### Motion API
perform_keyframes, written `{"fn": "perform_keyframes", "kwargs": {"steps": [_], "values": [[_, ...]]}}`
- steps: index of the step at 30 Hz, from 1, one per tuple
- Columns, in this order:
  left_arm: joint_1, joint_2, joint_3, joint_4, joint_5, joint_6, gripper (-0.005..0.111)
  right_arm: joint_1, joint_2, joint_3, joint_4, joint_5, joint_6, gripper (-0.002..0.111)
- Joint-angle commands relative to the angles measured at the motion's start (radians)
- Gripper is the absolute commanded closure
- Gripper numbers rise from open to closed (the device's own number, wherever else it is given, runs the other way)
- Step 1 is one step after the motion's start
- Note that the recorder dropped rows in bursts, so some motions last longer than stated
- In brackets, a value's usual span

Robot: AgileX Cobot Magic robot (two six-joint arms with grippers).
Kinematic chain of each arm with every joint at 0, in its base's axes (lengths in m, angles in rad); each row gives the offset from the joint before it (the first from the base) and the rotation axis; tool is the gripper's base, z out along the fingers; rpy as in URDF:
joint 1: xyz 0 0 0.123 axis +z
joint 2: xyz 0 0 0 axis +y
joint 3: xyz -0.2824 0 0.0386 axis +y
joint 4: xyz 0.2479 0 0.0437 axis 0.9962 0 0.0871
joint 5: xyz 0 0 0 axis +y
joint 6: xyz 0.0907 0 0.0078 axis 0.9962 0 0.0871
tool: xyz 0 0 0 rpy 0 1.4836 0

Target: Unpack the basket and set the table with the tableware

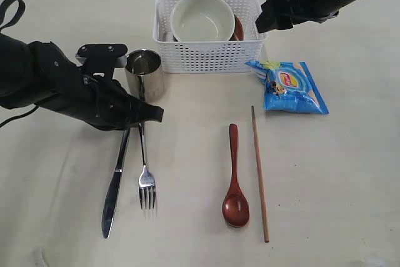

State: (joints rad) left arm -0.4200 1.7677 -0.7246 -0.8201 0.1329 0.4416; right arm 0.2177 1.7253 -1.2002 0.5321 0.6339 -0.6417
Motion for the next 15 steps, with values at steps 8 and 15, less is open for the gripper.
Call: {"fn": "perform_keyframes", "kwargs": {"steps": [8,15], "values": [[0.003,0.001,0.008,-0.002,-0.017,-0.003,0.106,-0.005,-0.006,0.004,0.003,0.000,-0.001,0.037],[0.003,0.042,0.008,-0.004,-0.006,-0.003,0.106,-0.005,-0.006,0.004,0.003,0.000,-0.001,0.037]]}}
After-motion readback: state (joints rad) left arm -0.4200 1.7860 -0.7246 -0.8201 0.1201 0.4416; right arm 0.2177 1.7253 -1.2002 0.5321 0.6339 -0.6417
